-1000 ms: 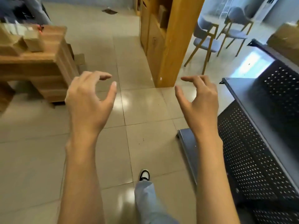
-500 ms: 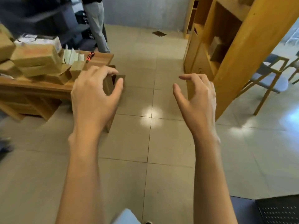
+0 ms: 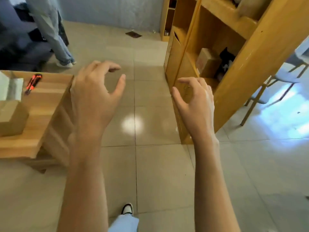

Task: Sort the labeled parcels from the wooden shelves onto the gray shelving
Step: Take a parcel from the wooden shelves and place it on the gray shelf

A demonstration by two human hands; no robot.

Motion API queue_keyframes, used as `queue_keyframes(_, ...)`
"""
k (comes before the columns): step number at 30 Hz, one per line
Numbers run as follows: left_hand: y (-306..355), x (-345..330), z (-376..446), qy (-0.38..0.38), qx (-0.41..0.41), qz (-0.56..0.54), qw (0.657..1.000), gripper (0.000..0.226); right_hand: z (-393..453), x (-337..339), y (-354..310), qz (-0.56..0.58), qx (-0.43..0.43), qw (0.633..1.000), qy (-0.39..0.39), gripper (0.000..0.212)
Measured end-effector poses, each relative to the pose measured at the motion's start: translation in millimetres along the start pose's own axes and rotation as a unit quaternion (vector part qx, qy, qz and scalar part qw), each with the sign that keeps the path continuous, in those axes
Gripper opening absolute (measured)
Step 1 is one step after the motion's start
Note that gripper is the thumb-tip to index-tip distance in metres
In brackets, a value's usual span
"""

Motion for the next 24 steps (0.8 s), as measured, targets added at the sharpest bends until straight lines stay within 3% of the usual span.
queue_keyframes(9,-31.0,-113.4,171.3,-0.058,-0.047,-0.076,0.994,0.029,151.1,-33.1,70.3,-0.020,-0.080,0.996,0.043,0.025)
queue_keyframes(16,-42.6,-210.3,300.2,-0.085,-0.080,-0.050,0.992,0.029,289.0,-65.8,141.0,-0.027,-0.100,0.993,0.052,0.027)
queue_keyframes(24,-21.2,-270.6,467.3,-0.031,-0.123,-0.049,0.991,0.027,466.5,-64.4,192.8,-0.009,-0.102,0.991,0.091,0.030)
Point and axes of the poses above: each hand's wrist, its own z-axis towards the middle knuckle, its own x-axis out of the back of the hand, y = z × x, the point moved 7 cm from there along z, towards the middle knuckle, and after that the axes turned 13 degrees about -y, right-handed, at the moved point
